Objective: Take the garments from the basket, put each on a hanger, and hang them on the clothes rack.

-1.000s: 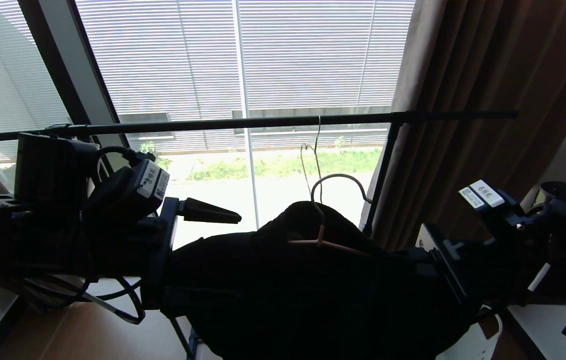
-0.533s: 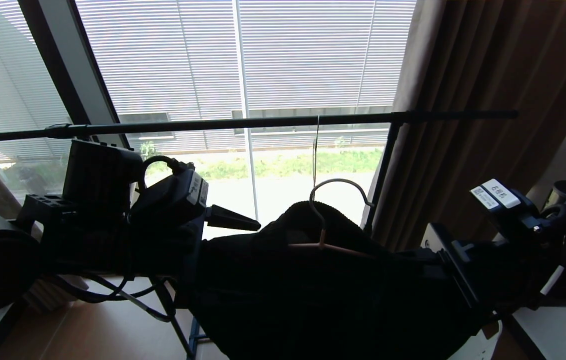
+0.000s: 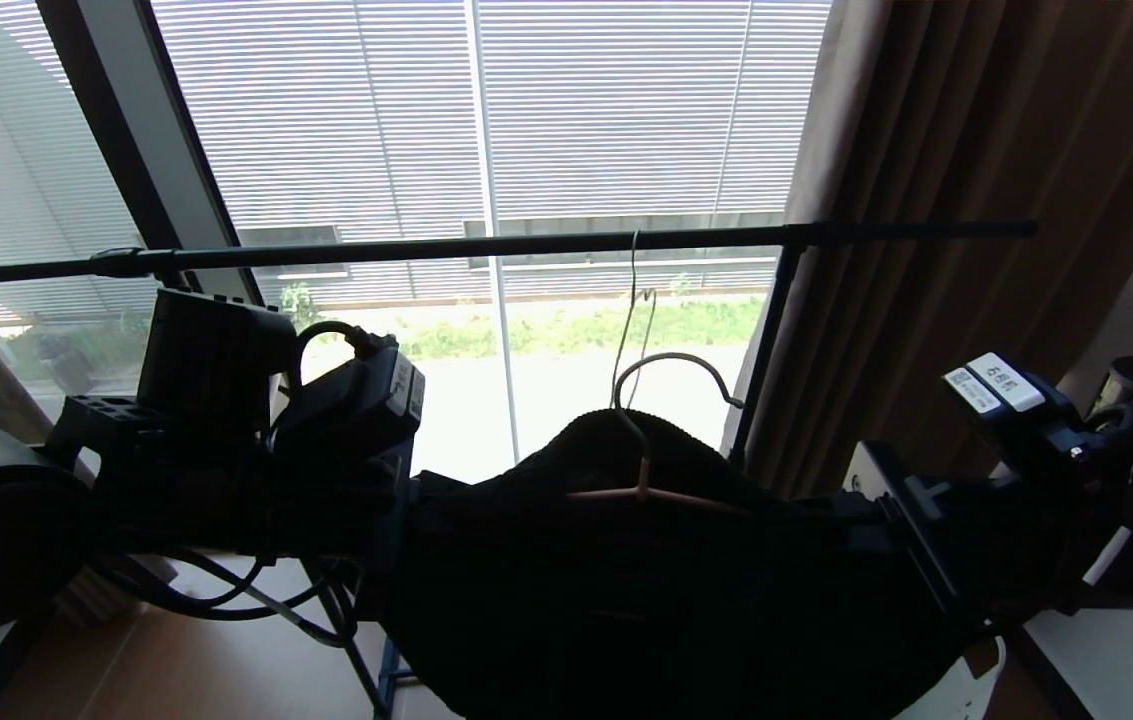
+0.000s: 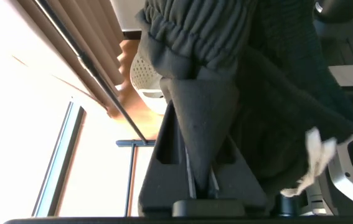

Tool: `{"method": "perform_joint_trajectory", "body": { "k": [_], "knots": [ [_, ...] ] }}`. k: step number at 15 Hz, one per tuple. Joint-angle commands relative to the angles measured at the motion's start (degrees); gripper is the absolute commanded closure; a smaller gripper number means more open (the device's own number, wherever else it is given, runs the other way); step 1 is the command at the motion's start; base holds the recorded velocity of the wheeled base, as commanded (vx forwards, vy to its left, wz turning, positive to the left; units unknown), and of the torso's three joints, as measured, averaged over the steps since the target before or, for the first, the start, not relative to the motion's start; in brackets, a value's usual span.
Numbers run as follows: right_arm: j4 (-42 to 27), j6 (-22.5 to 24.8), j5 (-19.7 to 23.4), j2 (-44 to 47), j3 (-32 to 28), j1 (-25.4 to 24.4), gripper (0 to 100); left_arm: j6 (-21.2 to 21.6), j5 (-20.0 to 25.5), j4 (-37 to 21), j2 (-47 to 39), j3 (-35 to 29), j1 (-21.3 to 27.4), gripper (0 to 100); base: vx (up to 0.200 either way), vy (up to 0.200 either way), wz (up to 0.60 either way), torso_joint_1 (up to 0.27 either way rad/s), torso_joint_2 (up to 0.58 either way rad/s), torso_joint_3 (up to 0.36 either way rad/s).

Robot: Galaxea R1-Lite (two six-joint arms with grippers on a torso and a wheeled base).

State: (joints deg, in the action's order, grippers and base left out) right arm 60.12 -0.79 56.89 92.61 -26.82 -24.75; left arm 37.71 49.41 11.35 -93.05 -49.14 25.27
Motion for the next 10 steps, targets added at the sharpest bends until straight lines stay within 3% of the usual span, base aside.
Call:
{"method": "perform_joint_trajectory", "body": {
  "k": [1, 4, 9, 10],
  "knots": [
    [1.22, -0.09, -0.12, 1.34, -0.34, 0.49, 100, 0.0, 0.25, 0.08, -0.11, -0.25, -0.13, 100, 0.0, 0.0, 0.0, 0.0, 0.0, 0.0],
    [6.06, 0.0, -0.56, 5.74, -0.78, 2.77, 100, -2.29, 0.16, 0.25, -0.82, -1.66, -0.75, 100, 0.0, 0.0, 0.0, 0.0, 0.0, 0.0],
    [6.15, -0.26, -0.47, 6.09, -0.95, 4.53, 100, -5.01, 0.16, 0.34, -3.01, -3.68, -1.1, 100, 0.0, 0.0, 0.0, 0.0, 0.0, 0.0],
    [6.06, -0.35, -0.47, 6.09, -1.31, 4.8, 0, -5.01, 0.16, 0.34, -3.01, -3.68, -1.1, 100, 0.0, 0.0, 0.0, 0.0, 0.0, 0.0]
  ]
}}
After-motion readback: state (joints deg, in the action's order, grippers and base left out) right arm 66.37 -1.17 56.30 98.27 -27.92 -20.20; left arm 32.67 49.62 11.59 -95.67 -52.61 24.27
